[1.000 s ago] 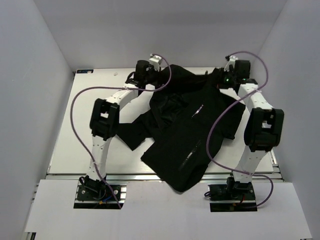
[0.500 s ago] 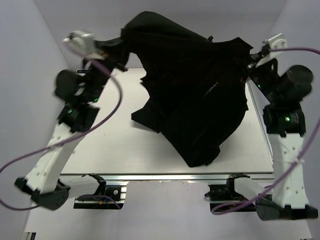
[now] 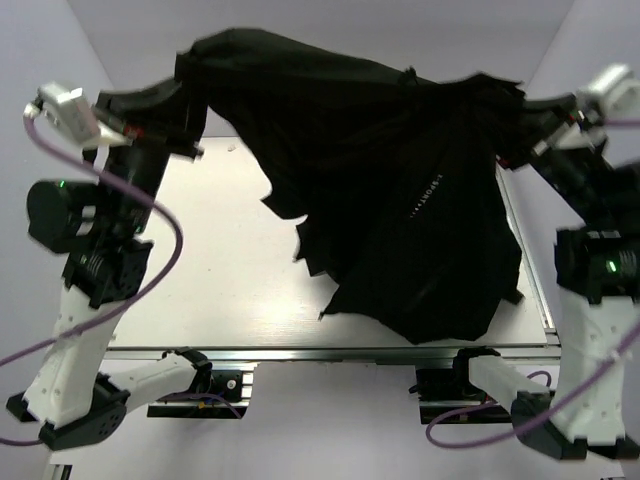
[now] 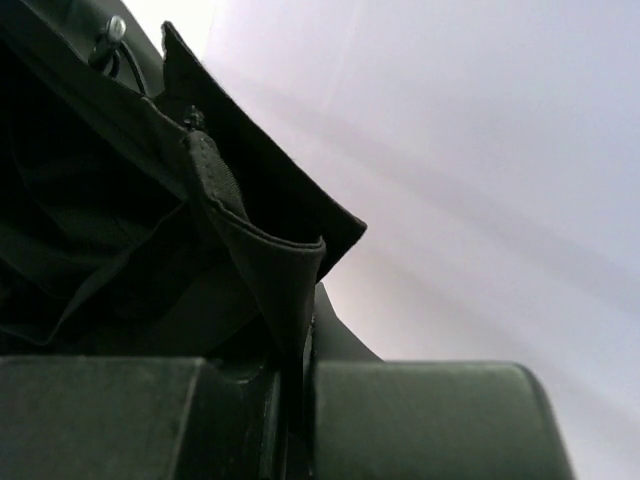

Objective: Zip up the jacket

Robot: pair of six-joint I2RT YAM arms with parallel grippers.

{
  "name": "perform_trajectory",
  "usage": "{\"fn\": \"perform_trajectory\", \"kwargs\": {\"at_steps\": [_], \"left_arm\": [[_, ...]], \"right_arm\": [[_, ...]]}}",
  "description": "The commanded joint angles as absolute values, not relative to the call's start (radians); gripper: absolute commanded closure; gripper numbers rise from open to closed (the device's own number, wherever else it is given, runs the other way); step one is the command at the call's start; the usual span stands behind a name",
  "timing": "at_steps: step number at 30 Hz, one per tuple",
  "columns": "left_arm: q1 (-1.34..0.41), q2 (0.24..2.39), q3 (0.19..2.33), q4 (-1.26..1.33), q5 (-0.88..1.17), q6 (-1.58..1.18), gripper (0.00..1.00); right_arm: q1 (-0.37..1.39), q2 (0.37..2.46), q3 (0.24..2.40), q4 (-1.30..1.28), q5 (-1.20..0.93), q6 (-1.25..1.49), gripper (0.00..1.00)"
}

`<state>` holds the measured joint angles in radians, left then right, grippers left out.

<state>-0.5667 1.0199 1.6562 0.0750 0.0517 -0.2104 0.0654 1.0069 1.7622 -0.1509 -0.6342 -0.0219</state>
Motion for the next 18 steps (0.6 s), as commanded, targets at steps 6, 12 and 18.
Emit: {"fn": "perform_trajectory", "kwargs": {"at_steps": [6,12,18], "left_arm": [[-0.555,1.481,1.951,0.067,-0.589,-0.071,1.0],[-0.365,2.032,2.302,-0.248,-0.523,-0.28,1.0],[-0.29,2.322,2.442,-0.293,-0.586,-0.38,1.0]], "right_arm": [[0.054,1.383,1.723,-0.051,-0.718,0.089,1.0],[0.13,1.909,1.881,-0.262,-0.6,-0.063,1.0],[0.229,2.287,2.376,-0.584,-0.362,-0.107,0.11]]}}
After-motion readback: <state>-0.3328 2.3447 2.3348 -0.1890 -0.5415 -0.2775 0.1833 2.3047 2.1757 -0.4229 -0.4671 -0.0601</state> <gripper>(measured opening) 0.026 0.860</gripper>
